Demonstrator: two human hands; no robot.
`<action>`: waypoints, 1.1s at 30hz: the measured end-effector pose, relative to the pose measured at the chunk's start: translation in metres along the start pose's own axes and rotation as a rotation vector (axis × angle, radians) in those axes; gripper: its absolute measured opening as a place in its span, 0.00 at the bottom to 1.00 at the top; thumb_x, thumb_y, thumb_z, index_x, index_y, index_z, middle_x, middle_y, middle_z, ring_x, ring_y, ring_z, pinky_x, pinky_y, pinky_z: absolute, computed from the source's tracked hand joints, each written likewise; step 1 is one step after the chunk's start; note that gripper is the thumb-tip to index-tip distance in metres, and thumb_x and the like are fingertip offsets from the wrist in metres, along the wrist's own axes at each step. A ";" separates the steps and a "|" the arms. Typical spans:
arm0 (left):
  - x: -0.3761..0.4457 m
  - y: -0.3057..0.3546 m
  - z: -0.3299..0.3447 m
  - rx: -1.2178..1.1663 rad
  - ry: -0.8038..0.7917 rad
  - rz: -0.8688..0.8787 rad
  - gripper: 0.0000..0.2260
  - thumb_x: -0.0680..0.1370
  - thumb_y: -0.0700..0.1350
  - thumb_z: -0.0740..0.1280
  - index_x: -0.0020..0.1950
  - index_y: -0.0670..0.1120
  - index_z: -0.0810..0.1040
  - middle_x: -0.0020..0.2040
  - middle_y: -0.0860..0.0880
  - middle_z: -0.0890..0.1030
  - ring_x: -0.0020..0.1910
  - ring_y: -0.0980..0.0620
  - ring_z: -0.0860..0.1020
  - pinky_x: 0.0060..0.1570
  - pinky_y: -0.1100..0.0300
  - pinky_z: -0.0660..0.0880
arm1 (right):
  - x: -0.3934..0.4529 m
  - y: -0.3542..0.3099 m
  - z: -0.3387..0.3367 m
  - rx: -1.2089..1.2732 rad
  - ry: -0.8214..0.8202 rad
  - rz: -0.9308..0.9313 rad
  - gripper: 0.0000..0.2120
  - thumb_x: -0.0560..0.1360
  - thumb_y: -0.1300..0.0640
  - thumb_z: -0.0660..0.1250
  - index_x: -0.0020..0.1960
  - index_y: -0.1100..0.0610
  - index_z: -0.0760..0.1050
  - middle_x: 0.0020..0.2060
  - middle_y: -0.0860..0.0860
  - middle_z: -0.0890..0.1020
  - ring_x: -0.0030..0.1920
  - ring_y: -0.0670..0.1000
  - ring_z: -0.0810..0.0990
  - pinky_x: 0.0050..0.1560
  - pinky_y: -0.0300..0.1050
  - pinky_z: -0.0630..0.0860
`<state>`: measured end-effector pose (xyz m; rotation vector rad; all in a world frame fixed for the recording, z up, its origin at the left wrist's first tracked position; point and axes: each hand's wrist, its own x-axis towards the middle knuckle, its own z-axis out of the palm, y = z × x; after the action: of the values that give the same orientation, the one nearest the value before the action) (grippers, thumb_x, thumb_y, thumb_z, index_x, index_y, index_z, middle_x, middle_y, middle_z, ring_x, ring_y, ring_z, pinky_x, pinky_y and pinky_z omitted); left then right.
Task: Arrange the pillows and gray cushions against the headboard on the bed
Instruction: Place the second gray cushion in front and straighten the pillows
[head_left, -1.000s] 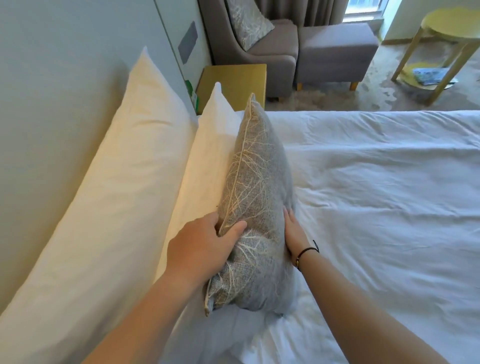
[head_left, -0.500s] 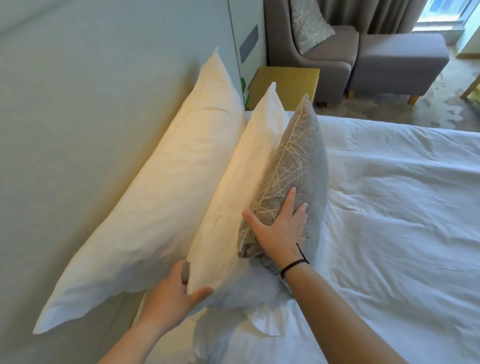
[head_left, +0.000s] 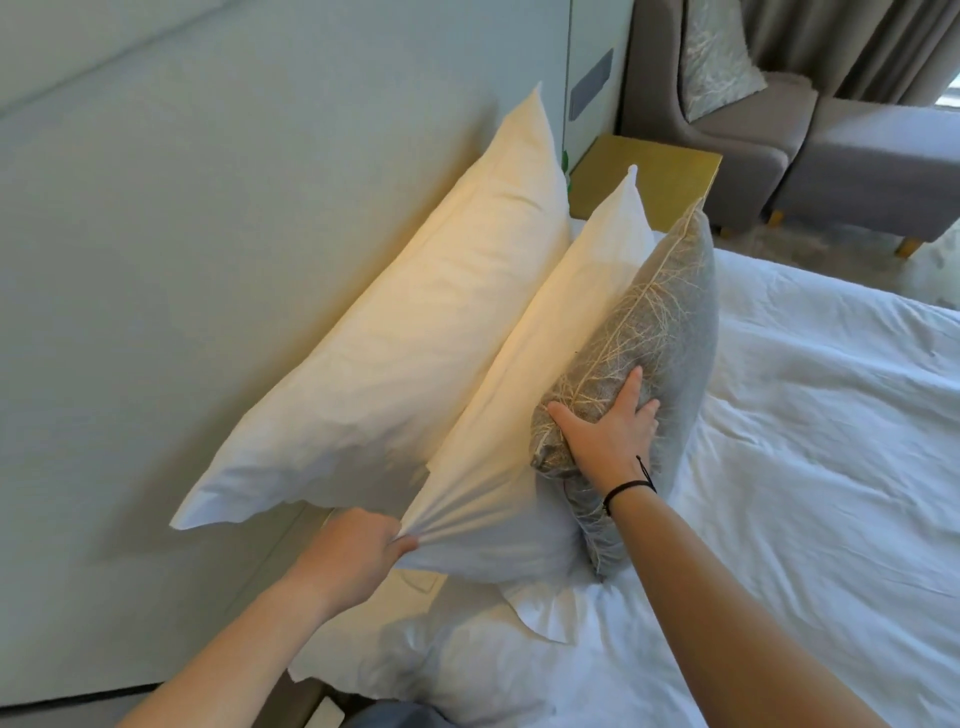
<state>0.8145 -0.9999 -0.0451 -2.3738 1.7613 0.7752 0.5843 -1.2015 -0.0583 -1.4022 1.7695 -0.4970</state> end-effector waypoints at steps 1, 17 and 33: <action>-0.002 -0.005 -0.002 0.003 -0.010 0.004 0.24 0.81 0.59 0.58 0.31 0.47 0.65 0.27 0.50 0.68 0.27 0.52 0.67 0.29 0.55 0.57 | -0.002 -0.001 0.003 -0.004 -0.004 -0.001 0.56 0.65 0.32 0.71 0.77 0.41 0.36 0.78 0.59 0.44 0.77 0.62 0.47 0.70 0.71 0.57; 0.001 -0.047 -0.039 -0.140 0.042 0.111 0.17 0.78 0.63 0.60 0.37 0.52 0.74 0.35 0.55 0.78 0.36 0.56 0.76 0.36 0.55 0.72 | -0.034 -0.011 -0.027 0.088 -0.093 0.088 0.64 0.52 0.20 0.67 0.77 0.39 0.38 0.79 0.54 0.49 0.77 0.59 0.54 0.71 0.66 0.61; -0.021 -0.160 -0.083 -0.072 0.412 -0.199 0.17 0.82 0.52 0.58 0.36 0.46 0.68 0.33 0.46 0.75 0.35 0.41 0.73 0.36 0.51 0.73 | -0.073 0.000 -0.006 0.160 0.100 0.048 0.50 0.69 0.32 0.68 0.79 0.49 0.45 0.78 0.51 0.57 0.75 0.57 0.60 0.72 0.61 0.63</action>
<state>0.9848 -0.9577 0.0002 -2.8637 1.6005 0.3469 0.5836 -1.1346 -0.0292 -1.2404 1.7954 -0.6779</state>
